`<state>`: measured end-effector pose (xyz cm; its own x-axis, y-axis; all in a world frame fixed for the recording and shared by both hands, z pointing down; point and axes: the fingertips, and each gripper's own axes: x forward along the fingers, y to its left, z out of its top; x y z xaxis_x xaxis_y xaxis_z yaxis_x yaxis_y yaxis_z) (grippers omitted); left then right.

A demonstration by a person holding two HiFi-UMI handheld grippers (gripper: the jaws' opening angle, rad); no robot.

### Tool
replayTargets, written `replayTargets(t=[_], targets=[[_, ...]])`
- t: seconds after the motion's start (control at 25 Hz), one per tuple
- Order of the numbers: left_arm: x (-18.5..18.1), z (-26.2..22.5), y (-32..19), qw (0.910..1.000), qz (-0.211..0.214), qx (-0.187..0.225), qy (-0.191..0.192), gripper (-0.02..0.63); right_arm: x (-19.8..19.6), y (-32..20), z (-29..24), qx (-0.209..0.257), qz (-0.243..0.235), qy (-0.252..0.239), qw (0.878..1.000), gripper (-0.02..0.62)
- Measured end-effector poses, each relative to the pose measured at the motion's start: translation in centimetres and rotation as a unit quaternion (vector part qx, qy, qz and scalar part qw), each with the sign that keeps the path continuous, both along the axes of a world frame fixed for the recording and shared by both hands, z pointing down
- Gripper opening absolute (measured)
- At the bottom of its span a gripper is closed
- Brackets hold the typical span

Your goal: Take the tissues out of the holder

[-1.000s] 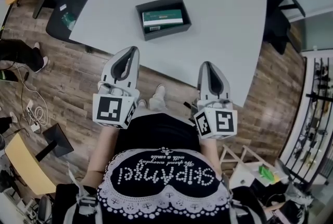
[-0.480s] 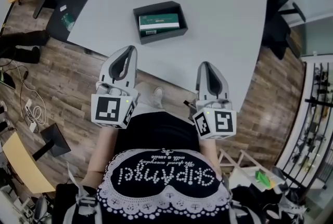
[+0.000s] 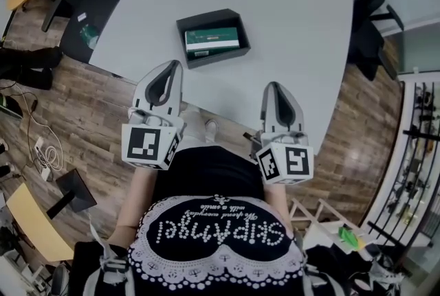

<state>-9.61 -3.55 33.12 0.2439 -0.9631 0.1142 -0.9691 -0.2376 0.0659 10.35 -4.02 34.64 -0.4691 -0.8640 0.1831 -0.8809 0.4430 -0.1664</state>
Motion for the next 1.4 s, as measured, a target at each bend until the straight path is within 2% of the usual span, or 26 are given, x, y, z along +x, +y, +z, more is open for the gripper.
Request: replayTargets(t=[0.4,0.64,1.08,1.4], targets=[[-3.0,-0.9,-6.9,0.9997,0.022,0.002,0.011,0.031,-2.2,-5.1,-1.1,0.0,0.031,0.01,0.999,0.035],[-4.2,-0.7,-9.3,0.9992,0.036,-0.003,0.018,0.031,-2.8,-6.6,-1.4,-0.002,0.055,0.017,0.998,0.035],[-5.5,0.8,-11.3,0.9969,0.074,-0.018,0.019,0.031,-5.1,-7.6,-0.3,-0.015,0.078,0.019,0.997,0.035],[-4.5,1.8,-11.6,0.9947,0.097,-0.028,0.017,0.031,-5.7,-7.6,0.6,-0.025,0.078,0.016,0.996,0.035]])
